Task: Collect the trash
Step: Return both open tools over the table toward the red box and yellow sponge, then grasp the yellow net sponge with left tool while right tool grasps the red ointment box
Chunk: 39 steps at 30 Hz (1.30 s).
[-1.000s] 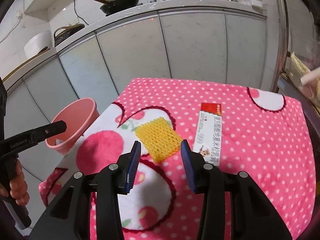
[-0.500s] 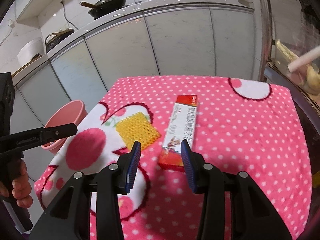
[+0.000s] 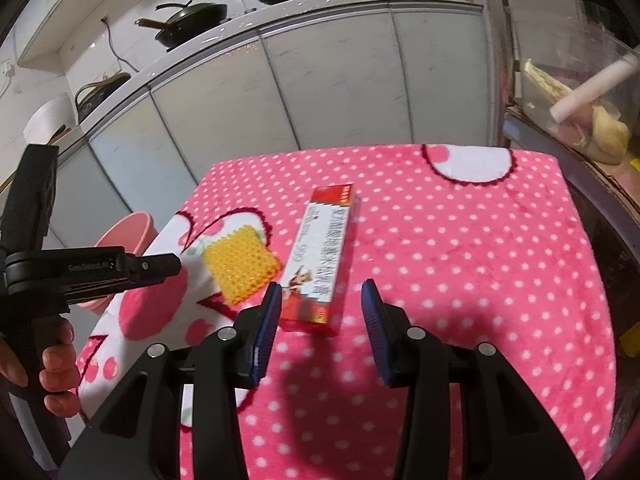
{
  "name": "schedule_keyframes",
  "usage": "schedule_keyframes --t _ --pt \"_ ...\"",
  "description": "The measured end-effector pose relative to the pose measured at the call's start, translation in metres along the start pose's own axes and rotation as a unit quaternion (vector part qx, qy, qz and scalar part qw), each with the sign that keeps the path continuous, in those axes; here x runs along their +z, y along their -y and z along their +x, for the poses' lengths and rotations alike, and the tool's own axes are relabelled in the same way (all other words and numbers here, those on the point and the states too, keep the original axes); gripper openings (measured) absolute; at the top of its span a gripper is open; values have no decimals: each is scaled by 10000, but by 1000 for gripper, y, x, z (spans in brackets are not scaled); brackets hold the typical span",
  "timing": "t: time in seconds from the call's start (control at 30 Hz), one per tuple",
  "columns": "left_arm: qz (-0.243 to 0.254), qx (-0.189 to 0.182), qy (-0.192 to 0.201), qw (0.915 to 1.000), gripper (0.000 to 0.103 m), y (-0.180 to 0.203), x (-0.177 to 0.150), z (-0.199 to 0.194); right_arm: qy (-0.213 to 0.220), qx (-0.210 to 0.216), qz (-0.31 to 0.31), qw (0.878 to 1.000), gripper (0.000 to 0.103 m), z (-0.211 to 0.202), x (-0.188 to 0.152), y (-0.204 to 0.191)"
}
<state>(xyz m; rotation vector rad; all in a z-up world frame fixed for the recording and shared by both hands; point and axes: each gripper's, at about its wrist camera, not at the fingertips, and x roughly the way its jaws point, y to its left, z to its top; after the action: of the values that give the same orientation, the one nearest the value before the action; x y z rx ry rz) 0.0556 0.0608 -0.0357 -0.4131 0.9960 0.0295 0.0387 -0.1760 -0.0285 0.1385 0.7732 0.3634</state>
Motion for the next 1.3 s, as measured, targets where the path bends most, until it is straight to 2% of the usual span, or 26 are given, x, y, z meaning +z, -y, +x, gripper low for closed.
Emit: schedule_keyframes --t 0.17,0.33,0.63,0.7,0.77,0.8,0.87,1.13,1.23,1.3 --pt "-202 -7 -176 9996 28 7 4 13 52 -42 192 9998 42 -2 2 15" --pt "-504 -64 -353 9981 40 13 8 29 29 -20 252 9997 42 -1 0 21" --pt "-850 216 -422 9953 40 24 17 58 2 19 288 9996 42 -2 -3 23" --pt "-794 246 -269 9962 36 26 17 58 -19 24 317 9995 42 -1 -4 23" --pt "-715 286 -198 9968 25 28 17 57 -42 20 315 9995 42 -1 -4 23" --pt "-694 294 -185 9970 17 27 17 57 -55 20 302 9995 42 0 -4 22" --pt "-597 288 -119 9977 10 27 16 55 -72 28 291 9995 42 0 -4 21" --pt "28 358 359 9987 8 28 11 25 -234 108 163 9995 42 10 7 8" --pt "240 445 521 9974 8 28 7 15 -301 50 10 9995 53 19 18 -1" --pt "343 482 603 9964 8 28 4 8 -310 -70 -81 9995 53 25 25 -7"
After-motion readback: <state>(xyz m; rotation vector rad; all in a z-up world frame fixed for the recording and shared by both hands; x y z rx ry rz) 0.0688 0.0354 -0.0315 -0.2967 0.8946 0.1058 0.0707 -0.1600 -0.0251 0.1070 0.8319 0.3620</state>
